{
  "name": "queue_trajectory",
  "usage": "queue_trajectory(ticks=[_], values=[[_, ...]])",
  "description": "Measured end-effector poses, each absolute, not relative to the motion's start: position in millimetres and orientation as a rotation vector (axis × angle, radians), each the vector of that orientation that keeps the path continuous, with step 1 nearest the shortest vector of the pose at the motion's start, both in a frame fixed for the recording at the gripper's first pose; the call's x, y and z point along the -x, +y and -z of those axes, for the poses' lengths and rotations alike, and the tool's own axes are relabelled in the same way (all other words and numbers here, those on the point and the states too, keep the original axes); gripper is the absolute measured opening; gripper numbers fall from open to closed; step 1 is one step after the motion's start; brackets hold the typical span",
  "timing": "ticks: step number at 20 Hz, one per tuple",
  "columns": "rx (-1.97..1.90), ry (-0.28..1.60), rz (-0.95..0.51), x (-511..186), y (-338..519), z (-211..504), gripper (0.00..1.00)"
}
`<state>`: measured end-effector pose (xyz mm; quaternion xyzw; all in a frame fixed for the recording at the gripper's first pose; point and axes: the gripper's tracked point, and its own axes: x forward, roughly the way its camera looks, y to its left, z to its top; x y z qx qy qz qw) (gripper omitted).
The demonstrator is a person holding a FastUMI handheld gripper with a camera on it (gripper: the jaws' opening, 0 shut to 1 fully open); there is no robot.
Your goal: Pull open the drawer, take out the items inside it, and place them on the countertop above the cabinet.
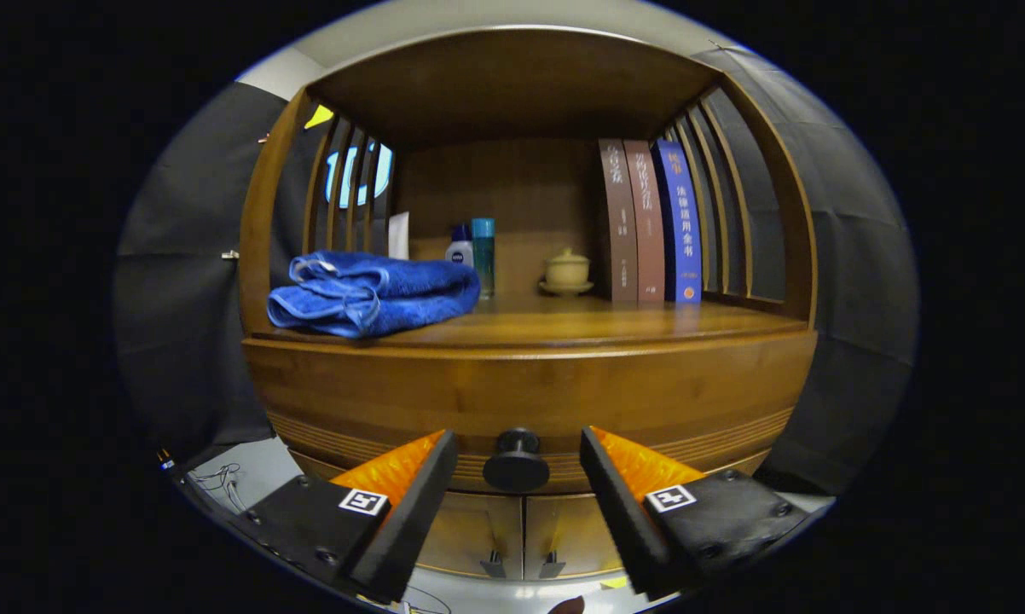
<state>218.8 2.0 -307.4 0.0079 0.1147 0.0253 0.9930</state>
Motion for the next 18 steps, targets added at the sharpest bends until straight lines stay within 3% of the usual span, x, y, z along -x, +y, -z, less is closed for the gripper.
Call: queue_trajectory(ticks=[4,7,9,18], values=[[-0.079,0.248,-0.023,-232.6,0.6,318.6,0.53],[-0.051,0.252,-0.029,-234.1,2.3,320.6,0.48],[-0.016,0.266,-0.036,-230.8,1.5,320.2,0.32],[-0.064,0.275,-0.041,-169.5,-3.7,313.8,0.32]])
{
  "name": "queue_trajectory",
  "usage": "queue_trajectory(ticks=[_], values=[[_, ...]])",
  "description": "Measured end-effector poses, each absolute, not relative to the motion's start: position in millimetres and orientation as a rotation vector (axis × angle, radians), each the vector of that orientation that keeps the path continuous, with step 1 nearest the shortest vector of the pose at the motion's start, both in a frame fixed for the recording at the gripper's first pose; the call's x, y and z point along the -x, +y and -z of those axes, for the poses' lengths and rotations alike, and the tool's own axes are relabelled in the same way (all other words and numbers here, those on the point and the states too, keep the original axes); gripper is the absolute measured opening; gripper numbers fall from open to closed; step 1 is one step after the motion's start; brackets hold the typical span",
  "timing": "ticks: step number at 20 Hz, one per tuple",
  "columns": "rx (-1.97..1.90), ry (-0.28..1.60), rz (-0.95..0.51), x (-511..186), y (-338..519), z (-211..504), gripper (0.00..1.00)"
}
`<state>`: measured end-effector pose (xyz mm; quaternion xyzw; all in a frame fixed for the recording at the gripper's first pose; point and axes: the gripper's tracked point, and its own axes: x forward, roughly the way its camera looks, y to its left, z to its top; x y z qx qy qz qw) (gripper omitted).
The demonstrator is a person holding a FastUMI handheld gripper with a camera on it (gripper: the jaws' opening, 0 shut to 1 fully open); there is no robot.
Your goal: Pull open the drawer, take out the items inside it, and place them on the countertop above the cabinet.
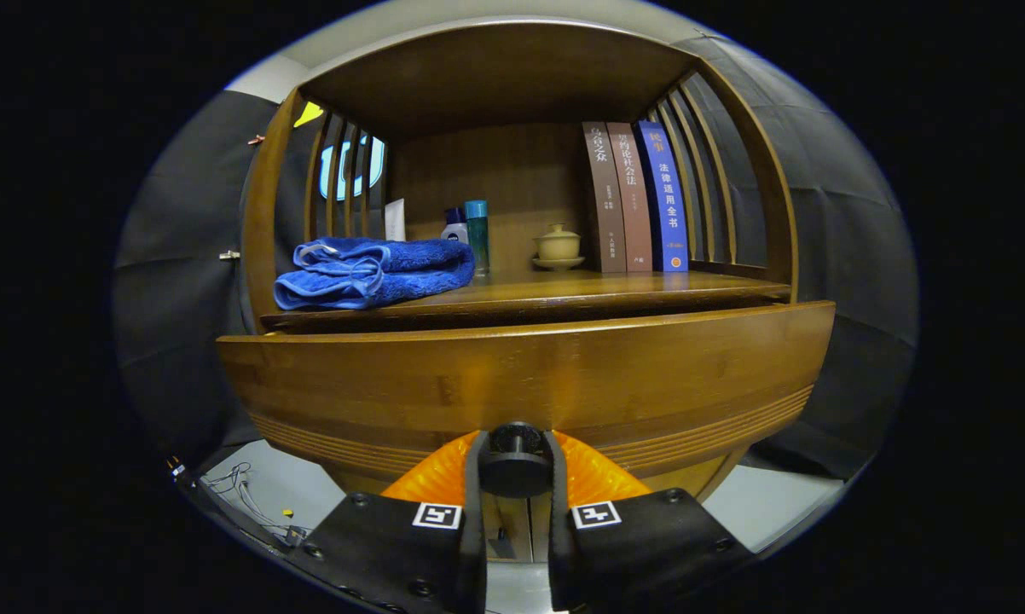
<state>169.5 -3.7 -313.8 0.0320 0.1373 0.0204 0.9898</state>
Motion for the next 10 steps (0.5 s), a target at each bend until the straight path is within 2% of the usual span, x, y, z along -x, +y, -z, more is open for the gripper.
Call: queue_trajectory(ticks=[10], values=[[-0.084,0.271,-0.047,-89.0,-6.9,306.7,0.32]])
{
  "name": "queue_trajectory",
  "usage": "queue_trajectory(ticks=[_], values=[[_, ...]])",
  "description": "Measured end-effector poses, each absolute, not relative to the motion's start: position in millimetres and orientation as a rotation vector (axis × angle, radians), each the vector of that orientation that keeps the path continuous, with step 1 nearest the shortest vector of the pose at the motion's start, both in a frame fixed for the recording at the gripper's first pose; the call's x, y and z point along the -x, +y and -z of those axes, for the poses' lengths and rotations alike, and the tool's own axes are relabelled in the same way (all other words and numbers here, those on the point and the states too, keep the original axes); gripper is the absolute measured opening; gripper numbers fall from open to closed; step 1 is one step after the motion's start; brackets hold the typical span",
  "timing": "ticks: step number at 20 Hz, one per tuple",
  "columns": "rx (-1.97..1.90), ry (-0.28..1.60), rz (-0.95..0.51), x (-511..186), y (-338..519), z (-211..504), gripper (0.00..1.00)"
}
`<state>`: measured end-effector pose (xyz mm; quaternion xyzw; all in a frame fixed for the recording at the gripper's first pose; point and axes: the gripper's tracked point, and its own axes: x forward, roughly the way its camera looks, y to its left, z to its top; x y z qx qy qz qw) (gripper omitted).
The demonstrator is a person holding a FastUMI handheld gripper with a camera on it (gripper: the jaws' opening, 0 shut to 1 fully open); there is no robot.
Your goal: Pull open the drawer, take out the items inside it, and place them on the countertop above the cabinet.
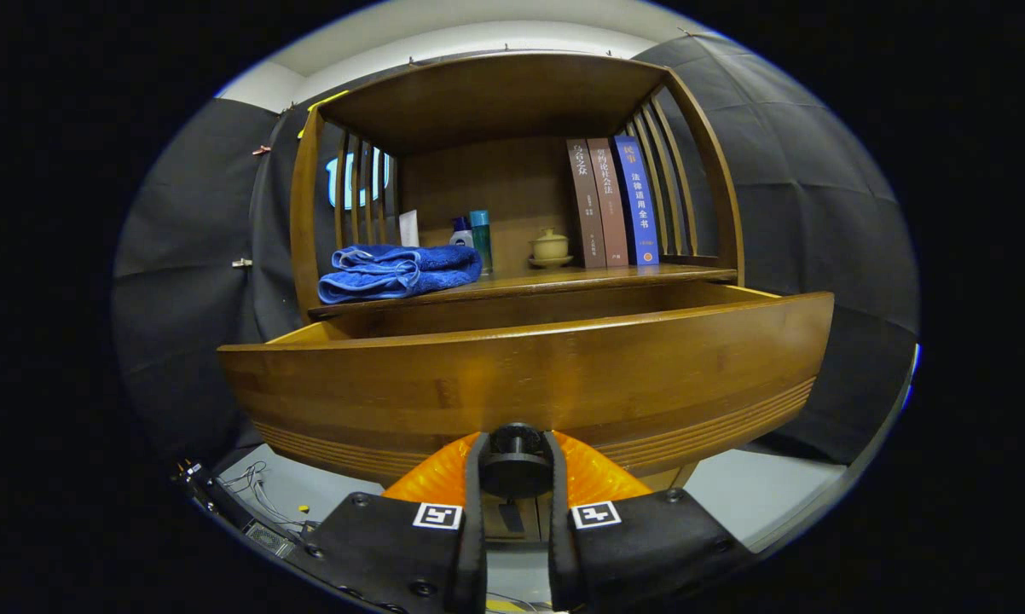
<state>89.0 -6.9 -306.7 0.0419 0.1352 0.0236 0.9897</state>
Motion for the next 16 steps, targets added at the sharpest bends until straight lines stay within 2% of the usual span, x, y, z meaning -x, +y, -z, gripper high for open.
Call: queue_trajectory(ticks=[9,15,16], values=[[-0.074,0.258,-0.063,-70.9,-7.3,312.0,0.32],[-0.038,0.288,-0.062,-60.2,-18.2,312.1,0.97],[-0.040,0.288,-0.067,-56.9,-18.5,308.6,0.97]])
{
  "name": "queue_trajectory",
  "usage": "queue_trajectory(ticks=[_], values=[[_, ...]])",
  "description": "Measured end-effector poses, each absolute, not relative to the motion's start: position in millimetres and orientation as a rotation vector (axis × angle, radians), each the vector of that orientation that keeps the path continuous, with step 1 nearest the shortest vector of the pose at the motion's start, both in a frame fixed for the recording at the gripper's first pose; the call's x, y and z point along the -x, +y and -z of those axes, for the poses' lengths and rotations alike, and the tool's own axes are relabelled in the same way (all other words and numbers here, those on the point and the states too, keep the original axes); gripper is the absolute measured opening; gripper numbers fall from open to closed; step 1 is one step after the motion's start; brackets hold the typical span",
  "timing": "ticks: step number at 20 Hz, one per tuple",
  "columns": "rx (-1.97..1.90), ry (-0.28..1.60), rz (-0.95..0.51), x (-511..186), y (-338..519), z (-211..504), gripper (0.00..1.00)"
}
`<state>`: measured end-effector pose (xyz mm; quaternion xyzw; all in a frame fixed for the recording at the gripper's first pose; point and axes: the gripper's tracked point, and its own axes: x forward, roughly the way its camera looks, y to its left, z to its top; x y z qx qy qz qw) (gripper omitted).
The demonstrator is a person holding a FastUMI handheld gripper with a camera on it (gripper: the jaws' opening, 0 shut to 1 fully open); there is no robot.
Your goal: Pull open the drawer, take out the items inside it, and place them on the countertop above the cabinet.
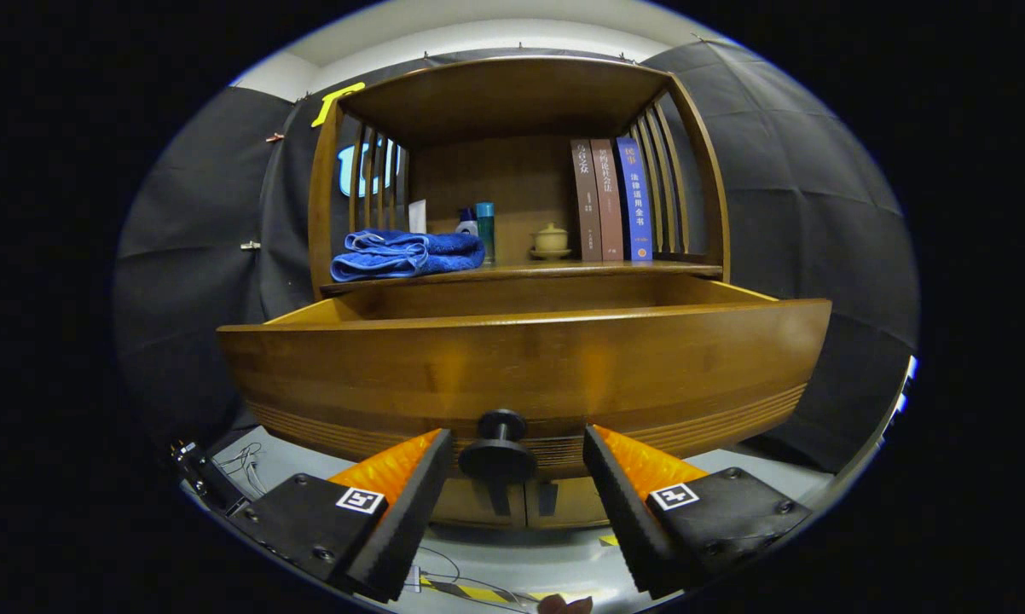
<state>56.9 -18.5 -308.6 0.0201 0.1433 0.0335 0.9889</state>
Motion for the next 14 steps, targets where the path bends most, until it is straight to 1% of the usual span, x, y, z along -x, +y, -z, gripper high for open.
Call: queue_trajectory(ticks=[3,6,8,11,14], values=[[-0.042,0.282,-0.126,-46.2,-14.8,279.9,0.97],[-0.027,0.304,-0.193,-41.8,-12.7,236.0,0.97],[-0.033,0.338,-0.207,-49.8,-15.1,209.1,0.97],[-0.076,0.438,-0.199,-71.3,-14.1,181.4,0.97],[-0.004,0.490,-0.205,-105.1,-12.8,164.1,0.99]])
